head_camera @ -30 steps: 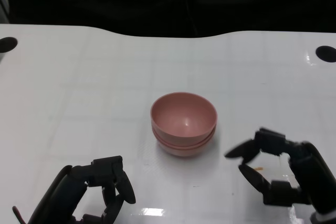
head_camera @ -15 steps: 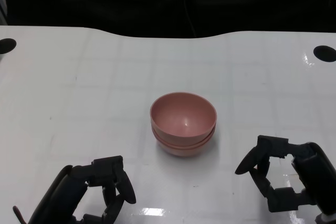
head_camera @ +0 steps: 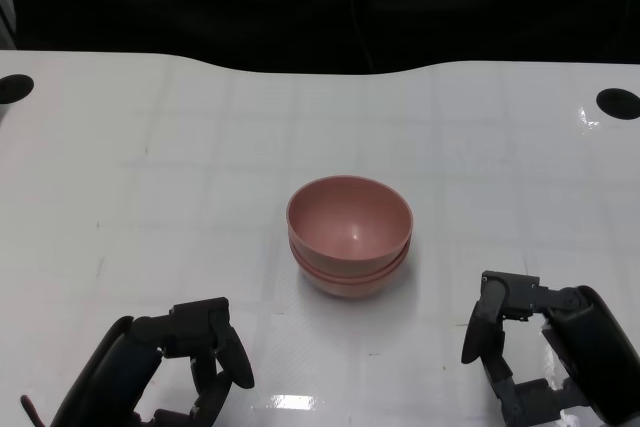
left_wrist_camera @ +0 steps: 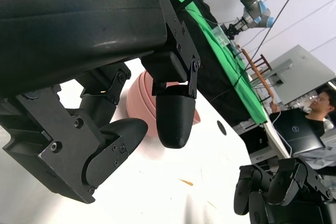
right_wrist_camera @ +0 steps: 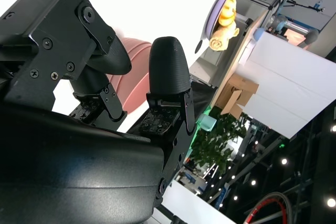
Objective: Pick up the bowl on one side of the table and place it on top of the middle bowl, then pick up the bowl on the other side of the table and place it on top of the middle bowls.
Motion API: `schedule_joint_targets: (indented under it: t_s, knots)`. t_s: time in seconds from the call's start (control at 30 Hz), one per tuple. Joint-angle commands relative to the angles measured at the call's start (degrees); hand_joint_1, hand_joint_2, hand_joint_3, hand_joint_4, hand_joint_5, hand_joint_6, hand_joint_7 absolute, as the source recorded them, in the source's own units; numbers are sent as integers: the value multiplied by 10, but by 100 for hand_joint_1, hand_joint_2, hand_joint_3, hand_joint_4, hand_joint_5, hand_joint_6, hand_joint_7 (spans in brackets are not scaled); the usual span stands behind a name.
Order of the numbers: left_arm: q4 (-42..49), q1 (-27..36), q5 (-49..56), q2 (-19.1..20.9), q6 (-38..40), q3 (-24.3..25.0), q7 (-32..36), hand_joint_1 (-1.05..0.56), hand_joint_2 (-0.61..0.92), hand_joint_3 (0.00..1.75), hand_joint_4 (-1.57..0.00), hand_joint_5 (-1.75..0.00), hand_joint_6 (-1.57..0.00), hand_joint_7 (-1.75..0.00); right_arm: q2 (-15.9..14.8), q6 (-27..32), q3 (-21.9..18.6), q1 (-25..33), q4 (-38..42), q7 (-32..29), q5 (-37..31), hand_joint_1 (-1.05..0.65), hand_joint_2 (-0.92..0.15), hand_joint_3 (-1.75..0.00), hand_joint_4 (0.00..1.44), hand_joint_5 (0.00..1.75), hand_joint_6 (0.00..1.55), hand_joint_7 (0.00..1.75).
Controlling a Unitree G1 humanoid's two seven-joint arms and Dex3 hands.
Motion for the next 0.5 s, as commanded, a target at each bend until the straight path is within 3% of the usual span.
schedule_joint_targets:
  t_s: [0.03, 0.17, 0.5]
  knots:
    - [-4, 13, -7, 7, -3, 4, -6, -3, 38, 143, -84, -175, -78, -149, -4, 5, -9, 7, -10, 16, 16, 12, -20, -165, 97, 175, 84, 158]
    - [-4, 17, -4, 4, 2, 7, -1, -5, 39, 142, -83, -175, -76, -151, -10, 2, -12, 3, -1, 40, 22, 11, -20, -166, 99, 175, 81, 167]
    - [1, 13, 3, 0, 3, 8, 4, -5, 39, 140, -83, -175, -75, -152, -8, -2, -21, -8, 15, 68, 33, 9, -19, -168, 98, 175, 79, 171]
